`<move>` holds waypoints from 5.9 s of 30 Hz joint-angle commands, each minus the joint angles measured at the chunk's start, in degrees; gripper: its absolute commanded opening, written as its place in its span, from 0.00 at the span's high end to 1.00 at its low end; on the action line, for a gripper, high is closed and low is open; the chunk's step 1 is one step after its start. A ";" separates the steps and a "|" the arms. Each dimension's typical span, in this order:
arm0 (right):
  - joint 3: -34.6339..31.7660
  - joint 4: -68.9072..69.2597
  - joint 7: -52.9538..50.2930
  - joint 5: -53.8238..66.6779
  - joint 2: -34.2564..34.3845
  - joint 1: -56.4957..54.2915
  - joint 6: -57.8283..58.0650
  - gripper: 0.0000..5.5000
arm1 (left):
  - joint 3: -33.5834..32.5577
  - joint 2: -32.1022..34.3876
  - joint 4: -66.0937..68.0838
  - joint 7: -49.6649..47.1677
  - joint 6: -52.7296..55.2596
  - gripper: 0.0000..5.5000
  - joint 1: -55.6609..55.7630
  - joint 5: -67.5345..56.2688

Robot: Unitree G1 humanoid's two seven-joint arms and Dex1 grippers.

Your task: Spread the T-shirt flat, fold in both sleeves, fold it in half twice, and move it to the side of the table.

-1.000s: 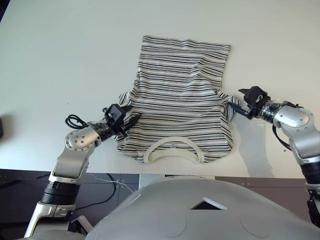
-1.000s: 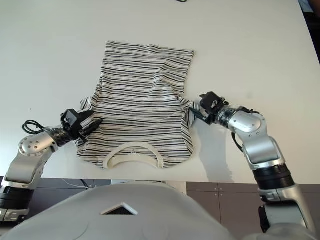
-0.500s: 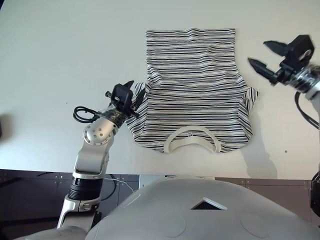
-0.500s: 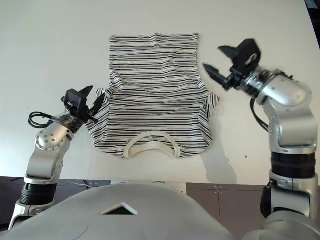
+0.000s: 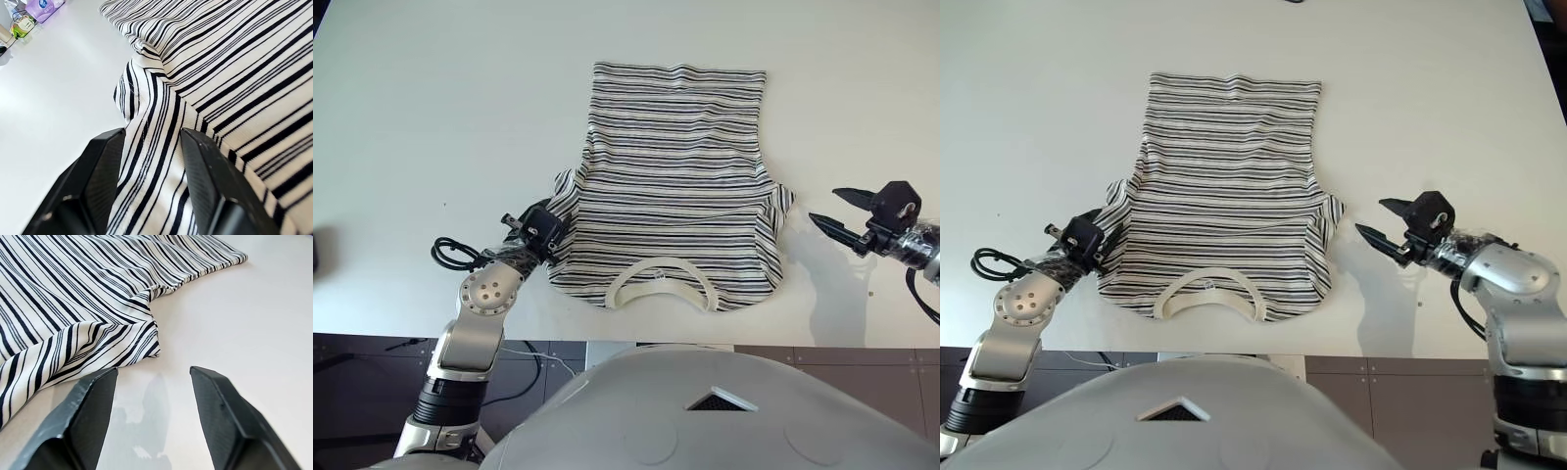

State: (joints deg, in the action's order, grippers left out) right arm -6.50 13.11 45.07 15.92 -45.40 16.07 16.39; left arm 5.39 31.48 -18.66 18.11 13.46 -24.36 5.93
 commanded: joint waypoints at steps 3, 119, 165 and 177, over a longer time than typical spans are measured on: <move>5.80 1.67 -1.61 -3.53 2.83 -0.99 0.38 0.51 | 1.98 -0.81 2.60 0.84 2.41 0.62 -1.32 1.68; 13.63 14.59 -28.21 -26.76 24.98 -6.16 -7.11 0.50 | 9.16 23.05 23.48 -10.14 -42.77 0.72 -4.41 43.64; 10.97 9.08 -21.08 -22.88 20.55 -10.24 -8.98 0.50 | 13.45 4.11 8.23 -19.61 -37.80 0.98 -0.29 43.94; 10.53 5.39 -20.21 -22.60 19.44 -12.69 -10.56 0.50 | 15.51 0.92 7.89 -12.46 -32.43 0.81 1.00 39.93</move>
State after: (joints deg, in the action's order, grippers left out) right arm 4.50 18.95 24.33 -6.96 -25.21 4.44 6.37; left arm 20.07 32.67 -12.89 4.03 -20.67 -21.91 45.58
